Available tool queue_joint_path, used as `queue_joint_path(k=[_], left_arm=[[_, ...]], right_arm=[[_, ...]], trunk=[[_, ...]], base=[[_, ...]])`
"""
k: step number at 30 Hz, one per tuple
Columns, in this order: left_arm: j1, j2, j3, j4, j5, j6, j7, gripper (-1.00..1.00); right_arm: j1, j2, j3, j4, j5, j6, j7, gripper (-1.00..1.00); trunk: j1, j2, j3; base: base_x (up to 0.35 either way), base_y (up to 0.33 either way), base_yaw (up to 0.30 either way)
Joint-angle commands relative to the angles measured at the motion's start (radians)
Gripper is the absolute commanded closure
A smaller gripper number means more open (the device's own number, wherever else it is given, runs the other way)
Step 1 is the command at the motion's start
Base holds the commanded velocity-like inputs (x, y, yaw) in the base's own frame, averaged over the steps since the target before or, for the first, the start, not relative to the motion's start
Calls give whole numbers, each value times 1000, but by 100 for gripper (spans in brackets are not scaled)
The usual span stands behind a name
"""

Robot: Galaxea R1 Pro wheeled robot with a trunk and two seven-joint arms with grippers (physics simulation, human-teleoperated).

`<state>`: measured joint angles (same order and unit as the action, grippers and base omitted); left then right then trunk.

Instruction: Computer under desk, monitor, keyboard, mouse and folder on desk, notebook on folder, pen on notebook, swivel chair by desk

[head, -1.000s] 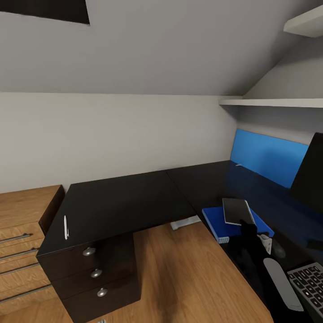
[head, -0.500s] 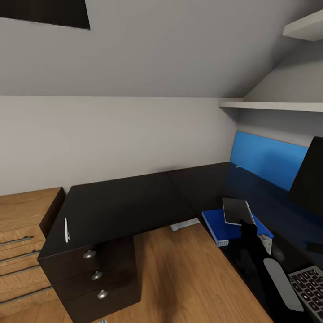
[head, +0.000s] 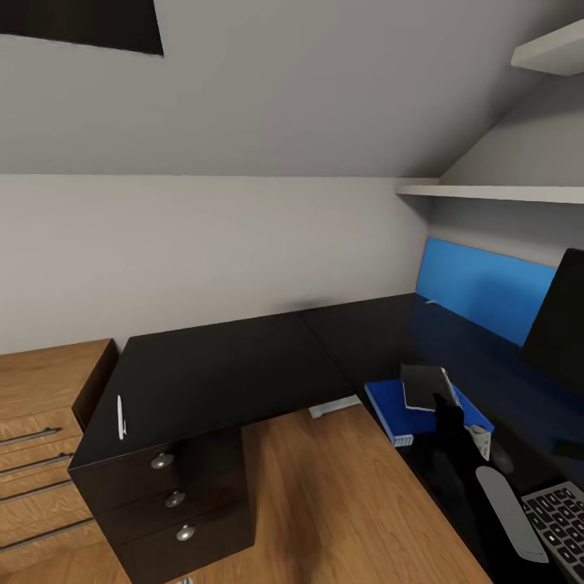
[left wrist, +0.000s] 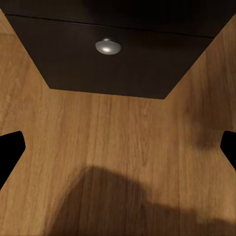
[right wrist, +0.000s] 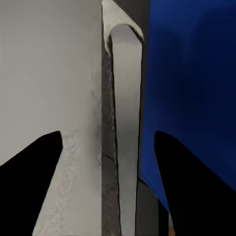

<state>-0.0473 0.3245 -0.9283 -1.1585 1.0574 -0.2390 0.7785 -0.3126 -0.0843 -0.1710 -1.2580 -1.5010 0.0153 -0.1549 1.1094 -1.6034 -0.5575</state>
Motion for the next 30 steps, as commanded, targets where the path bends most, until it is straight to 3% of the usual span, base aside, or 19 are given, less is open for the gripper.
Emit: queue_joint_path(k=[1, 17, 30], left_arm=[[-2, 1, -4, -1, 7, -6, 4, -100], [-2, 2, -4, -1, 7, -6, 4, -100], [-2, 2, -4, -1, 7, -8, 4, -100]], right_arm=[[0, 0, -1, -2, -7, 2, -6, -100], [0, 0, 1, -1, -5, 2, -6, -100], [0, 0, 1, -3, -4, 3, -6, -100]], trunk=[[0, -1, -1], [0, -1, -1], [0, -1, -1]], base=[[0, 0, 0], [-1, 0, 0], [-135, 0, 0]])
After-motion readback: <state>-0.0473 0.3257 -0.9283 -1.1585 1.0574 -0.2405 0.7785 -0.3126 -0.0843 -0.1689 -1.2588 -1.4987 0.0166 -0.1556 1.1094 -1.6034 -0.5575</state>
